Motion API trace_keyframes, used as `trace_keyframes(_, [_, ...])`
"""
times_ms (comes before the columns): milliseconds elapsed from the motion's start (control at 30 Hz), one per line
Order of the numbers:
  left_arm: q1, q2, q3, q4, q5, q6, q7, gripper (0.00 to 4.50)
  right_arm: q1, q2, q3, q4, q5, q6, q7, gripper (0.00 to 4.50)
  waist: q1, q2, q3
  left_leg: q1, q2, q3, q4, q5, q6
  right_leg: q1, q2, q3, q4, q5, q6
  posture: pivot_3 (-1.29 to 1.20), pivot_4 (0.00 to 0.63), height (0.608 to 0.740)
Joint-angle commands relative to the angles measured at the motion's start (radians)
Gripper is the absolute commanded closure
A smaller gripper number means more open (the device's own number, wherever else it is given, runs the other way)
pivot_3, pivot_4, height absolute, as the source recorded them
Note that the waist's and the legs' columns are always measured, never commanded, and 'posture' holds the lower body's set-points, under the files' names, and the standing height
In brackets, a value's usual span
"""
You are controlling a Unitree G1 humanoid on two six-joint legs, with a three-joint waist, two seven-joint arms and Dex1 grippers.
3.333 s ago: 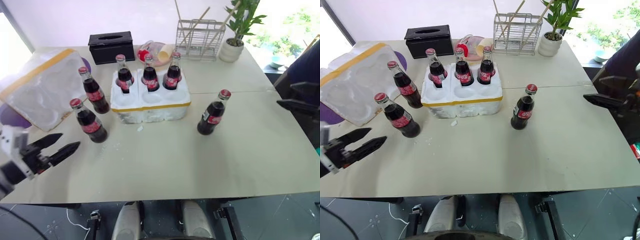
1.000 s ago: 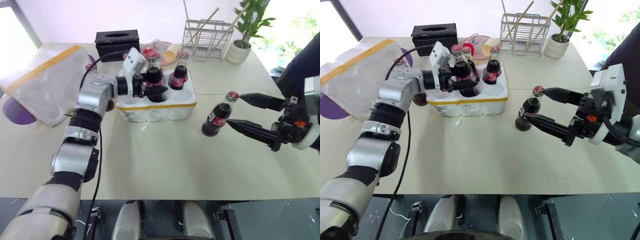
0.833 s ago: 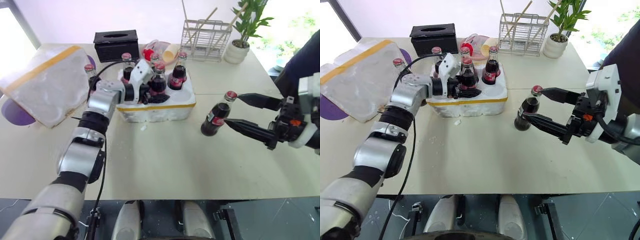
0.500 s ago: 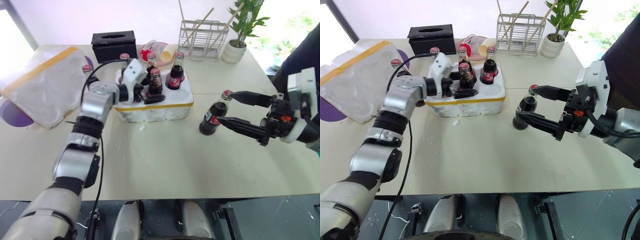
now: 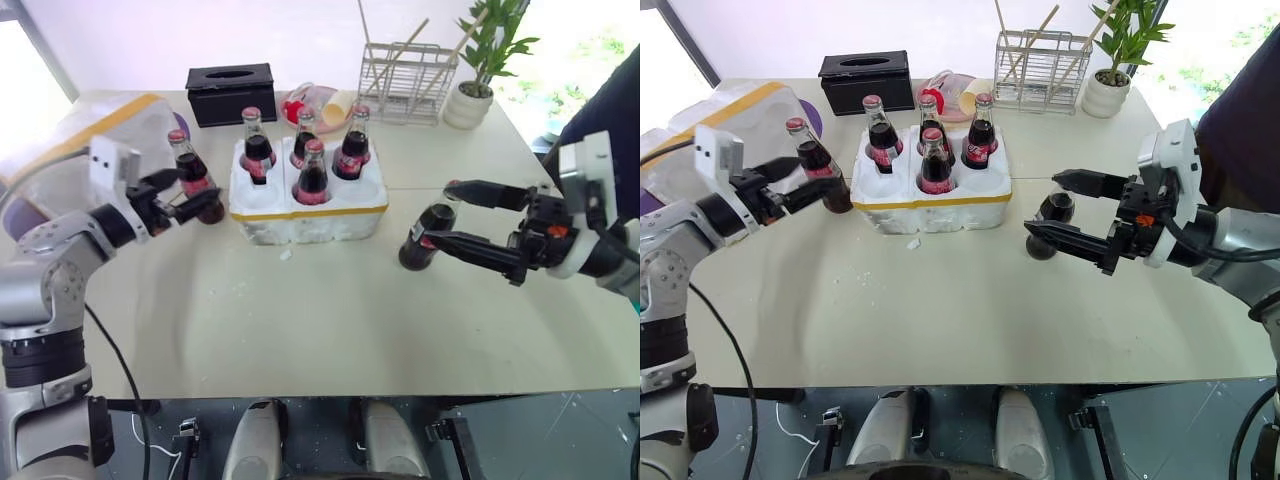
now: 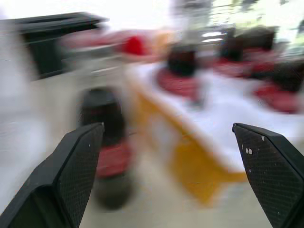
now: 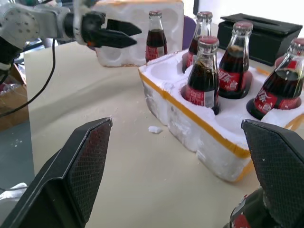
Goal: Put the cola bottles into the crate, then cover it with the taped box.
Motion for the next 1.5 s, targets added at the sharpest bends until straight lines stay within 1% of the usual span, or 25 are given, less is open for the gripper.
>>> trace_keyframes(33, [-0.001, -0.012, -0.017, -0.02, 0.011, -0.063, 0.017, 0.01, -0.018, 0.003, -0.009, -0.012, -0.005, -0.018, 0.007, 0.0, 0.008, 0.0, 0.0, 0.0, 0.0, 0.0, 0.0, 0.0, 0.0, 0.0, 0.0, 0.0, 0.0, 0.0, 0.0, 0.0, 0.15, 0.74])
trace_keyframes(133, [-0.024, -0.029, -0.05, 0.036, 0.032, -0.097, 0.029, 0.01, -0.006, -0.004, -0.007, -0.035, -0.012, -0.024, 0.021, 0.0, 0.016, 0.0, 0.0, -0.001, 0.0, 0.001, 0.0, 0.0, 0.0, 0.0, -0.001, 0.0, -0.001, 0.0, 0.0, 0.0, 0.15, 0.74])
trace_keyframes(367, [-0.128, -0.05, -0.116, 0.244, 0.073, -0.195, 0.004, 0.01, -0.008, -0.027, -0.043, -0.075, 0.111, 0.031, 0.029, 0.0, 0.014, 0.0, 0.0, -0.001, 0.0, 0.001, 0.0, 0.0, 0.0, 0.0, 0.0, 0.0, -0.001, 0.0, 0.0, 0.0, 0.15, 0.74])
trace_keyframes(533, [-0.204, -0.058, -0.161, 0.39, 0.105, -0.277, -0.039, 0.01, -0.01, -0.025, -0.067, -0.112, 0.132, 0.03, -0.015, 0.0, 0.014, 0.0, 0.0, -0.001, 0.0, 0.001, 0.0, 0.0, 0.0, 0.0, 0.0, 0.0, -0.001, 0.0, 0.0, 0.0, 0.15, 0.74])
trace_keyframes(700, [-0.298, -0.084, -0.19, 0.562, 0.144, -0.363, -0.053, 0.01, -0.001, -0.026, -0.074, -0.139, 0.16, 0.031, -0.038, 0.0, 0.014, 0.0, 0.0, -0.001, 0.0, 0.001, 0.0, 0.0, 0.0, 0.0, -0.001, 0.0, -0.001, 0.0, 0.0, 0.0, 0.15, 0.74])
trace_keyframes(833, [-0.398, -0.126, -0.209, 0.788, 0.194, -0.476, -0.039, 0.01, -0.016, -0.025, -0.07, -0.122, 0.162, 0.025, -0.047, 0.0, 0.015, -0.001, 0.0, -0.001, 0.0, 0.001, 0.001, 0.0, 0.0, 0.0, -0.001, 0.0, -0.001, 0.0, 0.0, 0.0, 0.15, 0.74])
trace_keyframes(900, [-0.427, -0.131, -0.212, 0.851, 0.212, -0.517, -0.048, 0.51, -0.017, -0.024, -0.071, -0.112, 0.157, 0.025, -0.052, 0.0, 0.014, -0.001, 0.0, -0.002, 0.0, 0.001, 0.001, 0.0, 0.0, 0.0, -0.001, 0.0, -0.001, 0.0, 0.0, 0.0, 0.15, 0.74])
trace_keyframes(933, [-0.438, -0.129, -0.212, 0.87, 0.219, -0.534, -0.052, 0.83, -0.017, -0.024, -0.07, -0.109, 0.153, 0.024, -0.053, 0.0, 0.013, -0.001, 0.0, -0.002, 0.0, 0.001, 0.001, 0.0, 0.0, 0.0, -0.001, 0.0, -0.002, 0.0, 0.0, 0.0, 0.15, 0.74])
trace_keyframes(967, [-0.446, -0.128, -0.213, 0.886, 0.224, -0.548, -0.056, 1.3, -0.016, -0.024, -0.07, -0.108, 0.15, 0.024, -0.055, 0.0, 0.014, -0.001, 0.0, -0.002, 0.0, 0.001, 0.001, -0.001, 0.001, 0.0, -0.001, 0.0, -0.002, 0.0, 0.0, 0.0, 0.15, 0.74])
trace_keyframes(1000, [-0.449, -0.122, -0.21, 0.886, 0.223, -0.547, -0.063, 1.74, -0.015, -0.022, -0.071, -0.108, 0.153, 0.023, -0.059, 0.0, 0.014, -0.001, 0.0, -0.002, 0.0, 0.001, 0.001, -0.001, 0.001, 0.0, -0.001, 0.0, -0.002, 0.0, 0.001, 0.0, 0.15, 0.74])
trace_keyframes(1033, [-0.447, -0.114, -0.207, 0.879, 0.219, -0.535, -0.075, 1.82, -0.014, -0.02, -0.072, -0.109, 0.155, 0.023, -0.064, 0.0, 0.014, -0.001, 0.0, -0.002, 0.0, 0.001, 0.001, -0.001, 0.001, 0.0, -0.001, 0.0, -0.002, 0.0, 0.0, 0.0, 0.15, 0.74])
trace_keyframes(1100, [-0.429, -0.089, -0.206, 0.84, 0.212, -0.486, -0.105, 1.82, -0.009, -0.015, -0.076, -0.111, 0.156, 0.021, -0.076, 0.0, 0.013, -0.001, 0.0, -0.002, 0.0, 0.001, 0.001, -0.001, 0.001, 0.0, -0.001, 0.0, -0.001, 0.0, 0.0, 0.0, 0.15, 0.74])
trace_keyframes(1200, [-0.376, -0.045, -0.182, 0.688, 0.151, -0.385, -0.187, 1.82, -0.003, -0.011, -0.079, -0.116, 0.155, 0.018, -0.088, 0.0, 0.006, -0.001, 0.0, -0.002, 0.0, 0.001, 0.001, -0.001, 0.001, 0.0, -0.001, 0.0, -0.002, 0.0, 0.0, 0.0, 0.15, 0.74])
trace_keyframes(1267, [-0.348, 0.002, -0.144, 0.542, 0.063, -0.25, -0.248, 1.82, 0.007, -0.01, -0.084, -0.119, 0.153, 0.018, -0.094, 0.0, 0.004, -0.002, 0.001, -0.002, 0.0, 0.001, 0.001, -0.001, 0.002, -0.001, -0.001, 0.0, -0.001, 0.0, 0.0, 0.0, 0.15, 0.74])
trace_keyframes(1367, [-0.328, 0.055, -0.11, 0.392, -0.039, -0.098, -0.315, 1.82, 0.016, -0.01, -0.087, -0.12, 0.147, 0.016, -0.101, 0.0, 0.008, -0.005, 0.003, -0.004, 0.001, 0.001, 0.001, -0.001, 0.002, -0.003, 0.0, 0.0, 0.001, 0.0, 0.001, 0.0, 0.15, 0.74])
trace_keyframes(1433, [-0.376, 0.078, -0.092, 0.345, -0.106, -0.041, -0.361, 1.82, 0.018, -0.008, -0.088, -0.115, 0.143, 0.013, -0.105, 0.0, 0.013, -0.006, 0.003, -0.005, 0.001, 0.0, 0.001, -0.001, 0.001, -0.004, 0.0, -0.001, 0.001, 0.0, 0.0, 0.0, 0.15, 0.74])
trace_keyframes(1500, [-0.448, 0.064, -0.091, 0.34, -0.142, -0.01, -0.364, 1.82, 0.022, -0.006, -0.082, -0.111, 0.125, 0.007, -0.103, 0.0, 0.02, -0.006, 0.003, -0.006, 0.0, 0.0, 0.003, -0.001, 0.001, -0.004, -0.001, -0.001, 0.0, 0.0, 0.0, 0.0, 0.15, 0.74])
